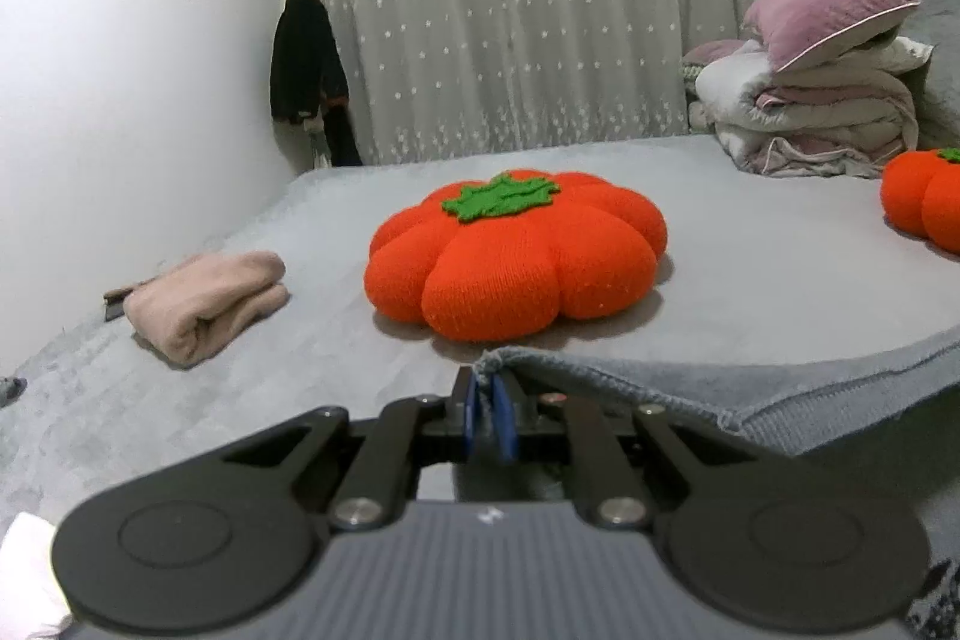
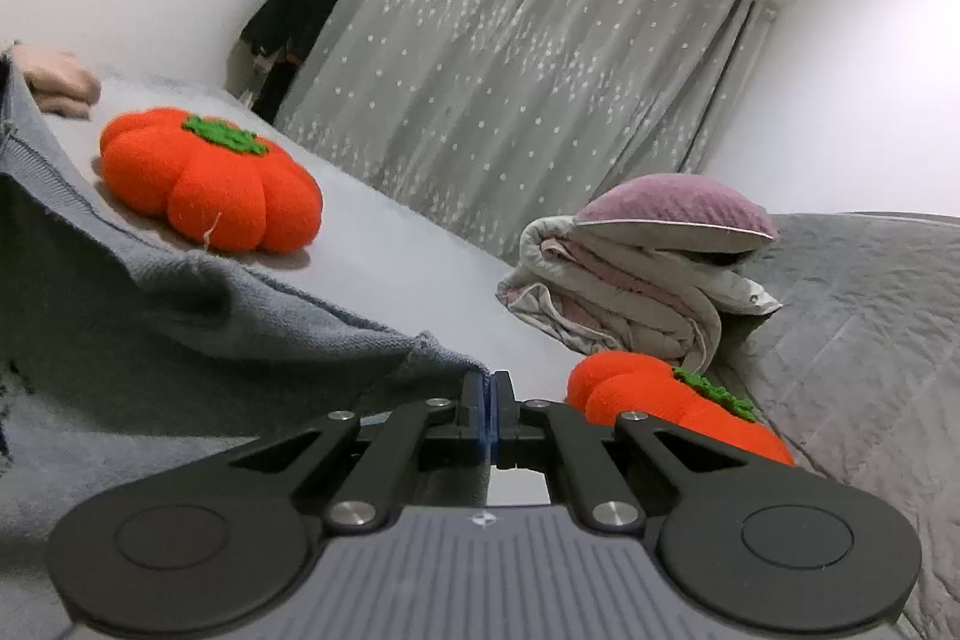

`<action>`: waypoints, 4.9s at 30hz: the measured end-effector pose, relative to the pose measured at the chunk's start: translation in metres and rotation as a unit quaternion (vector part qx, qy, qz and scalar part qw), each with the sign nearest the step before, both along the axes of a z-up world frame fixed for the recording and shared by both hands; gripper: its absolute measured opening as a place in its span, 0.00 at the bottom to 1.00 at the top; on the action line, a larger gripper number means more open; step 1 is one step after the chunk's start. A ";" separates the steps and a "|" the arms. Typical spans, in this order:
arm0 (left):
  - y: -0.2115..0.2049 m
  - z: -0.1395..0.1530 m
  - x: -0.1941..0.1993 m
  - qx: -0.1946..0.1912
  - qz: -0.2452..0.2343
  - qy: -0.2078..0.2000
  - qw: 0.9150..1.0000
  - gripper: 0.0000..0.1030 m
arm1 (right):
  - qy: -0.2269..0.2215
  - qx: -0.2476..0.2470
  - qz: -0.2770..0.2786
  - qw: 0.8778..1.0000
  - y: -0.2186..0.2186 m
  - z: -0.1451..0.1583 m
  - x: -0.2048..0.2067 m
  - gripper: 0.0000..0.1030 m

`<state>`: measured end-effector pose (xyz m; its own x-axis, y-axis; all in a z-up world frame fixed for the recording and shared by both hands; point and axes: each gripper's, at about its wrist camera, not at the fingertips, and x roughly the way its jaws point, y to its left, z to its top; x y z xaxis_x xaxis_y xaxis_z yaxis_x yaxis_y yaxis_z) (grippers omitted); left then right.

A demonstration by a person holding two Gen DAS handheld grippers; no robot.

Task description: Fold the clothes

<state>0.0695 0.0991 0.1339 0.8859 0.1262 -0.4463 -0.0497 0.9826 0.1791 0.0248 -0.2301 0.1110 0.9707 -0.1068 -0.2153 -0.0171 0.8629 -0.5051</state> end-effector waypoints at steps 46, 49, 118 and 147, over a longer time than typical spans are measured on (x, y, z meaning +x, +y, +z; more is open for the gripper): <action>-0.025 -0.110 0.204 0.140 -0.046 0.137 0.980 0.39 | 0.135 -0.037 -0.118 0.983 -0.036 -0.111 0.178 0.00; -0.013 -0.101 0.203 0.116 -0.022 0.128 0.985 0.54 | 0.124 -0.002 -0.163 0.979 -0.053 -0.102 0.180 0.00; 0.136 -0.066 0.040 -0.240 0.194 0.092 0.947 0.06 | 0.329 0.377 0.021 0.866 -0.045 -0.049 -0.038 0.28; 0.074 -0.090 0.086 -0.090 0.054 0.128 0.986 0.63 | 0.267 0.456 -0.128 0.840 -0.124 -0.063 0.030 0.45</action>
